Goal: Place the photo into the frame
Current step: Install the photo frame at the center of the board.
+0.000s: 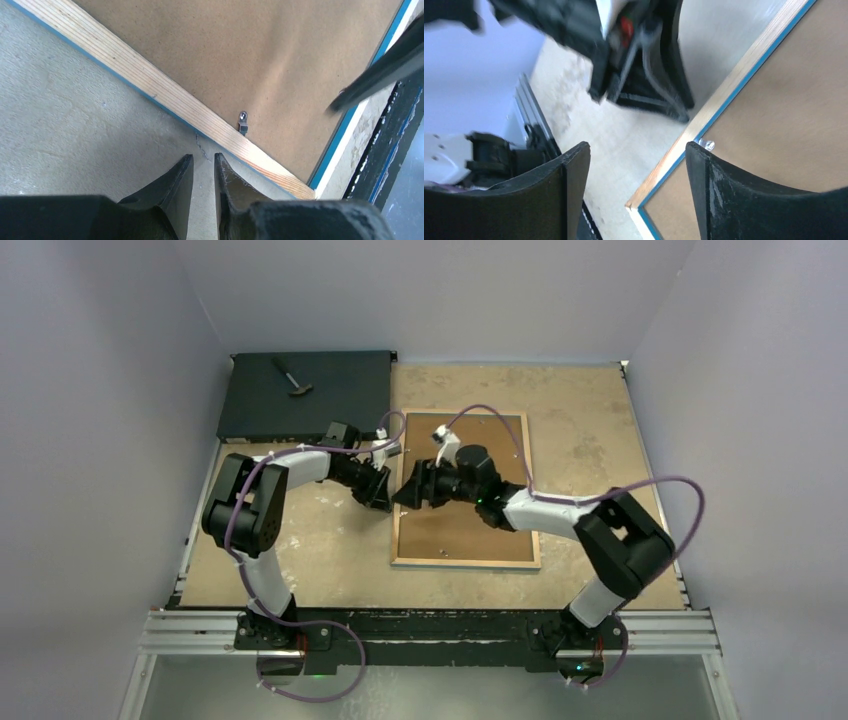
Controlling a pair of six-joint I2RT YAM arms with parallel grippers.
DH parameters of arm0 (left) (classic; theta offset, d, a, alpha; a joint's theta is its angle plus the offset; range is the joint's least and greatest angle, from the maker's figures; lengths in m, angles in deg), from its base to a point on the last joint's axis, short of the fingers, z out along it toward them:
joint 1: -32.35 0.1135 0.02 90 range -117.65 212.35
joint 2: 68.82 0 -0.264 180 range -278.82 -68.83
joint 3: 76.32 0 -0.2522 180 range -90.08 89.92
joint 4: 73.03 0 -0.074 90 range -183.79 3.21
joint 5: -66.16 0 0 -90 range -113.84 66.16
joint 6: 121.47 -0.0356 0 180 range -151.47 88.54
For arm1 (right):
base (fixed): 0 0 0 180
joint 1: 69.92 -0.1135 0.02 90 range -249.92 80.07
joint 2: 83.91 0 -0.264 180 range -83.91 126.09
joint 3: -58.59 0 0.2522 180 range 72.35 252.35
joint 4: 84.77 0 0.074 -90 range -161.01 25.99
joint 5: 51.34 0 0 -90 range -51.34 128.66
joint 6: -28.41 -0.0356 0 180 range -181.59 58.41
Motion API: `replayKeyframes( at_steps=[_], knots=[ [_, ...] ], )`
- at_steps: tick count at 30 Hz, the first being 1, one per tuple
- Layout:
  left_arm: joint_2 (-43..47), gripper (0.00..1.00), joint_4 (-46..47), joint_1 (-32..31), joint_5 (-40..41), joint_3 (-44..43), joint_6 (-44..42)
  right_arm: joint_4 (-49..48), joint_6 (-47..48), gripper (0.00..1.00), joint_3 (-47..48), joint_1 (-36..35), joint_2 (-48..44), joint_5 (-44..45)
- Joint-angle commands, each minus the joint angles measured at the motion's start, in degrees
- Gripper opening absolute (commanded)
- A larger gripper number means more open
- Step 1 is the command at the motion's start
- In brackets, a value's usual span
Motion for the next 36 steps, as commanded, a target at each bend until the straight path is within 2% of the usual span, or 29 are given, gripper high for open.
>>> replayKeyframes(
  at_steps=[1,4,6,10,14,19,24,36],
  knots=[
    [1.32,0.21,-4.00,0.47,-0.65,-1.02,-6.53,3.62,0.91,0.77,-0.34,7.45,-8.93,1.95],
    [1.44,0.22,-5.30,0.38,0.82,-0.35,-9.58,8.54,0.91,0.88,-0.29,13.89,-12.77,5.11],
    [1.15,0.22,-5.85,0.05,1.95,0.14,-11.03,12.56,1.64,0.92,0.68,18.92,-14.36,7.54],
    [1.16,0.21,-5.93,0.01,1.76,0.44,-11.17,14.68,3.21,0.89,1.57,21.53,-15.37,8.48],
    [1.46,0.21,-3.99,0.14,-0.65,0.87,-8.28,9.16,-1.56,0.75,-4.31,16.24,-13.88,6.50],
    [1.62,0.20,-4.37,0.16,-2.83,0.00,-6.66,2.50,-6.12,0.64,-8.34,6.37,-9.60,6.82],
    [1.73,0.20,-4.35,0.18,-2.96,-0.17,-6.37,-1.04,-7.53,0.62,-7.73,0.18,-5.03,6.71],
    [1.28,0.20,-3.36,0.19,-3.70,0.42,-5.60,-5.71,-8.65,0.59,-3.02,-3.79,4.39,9.31]
  ],
)
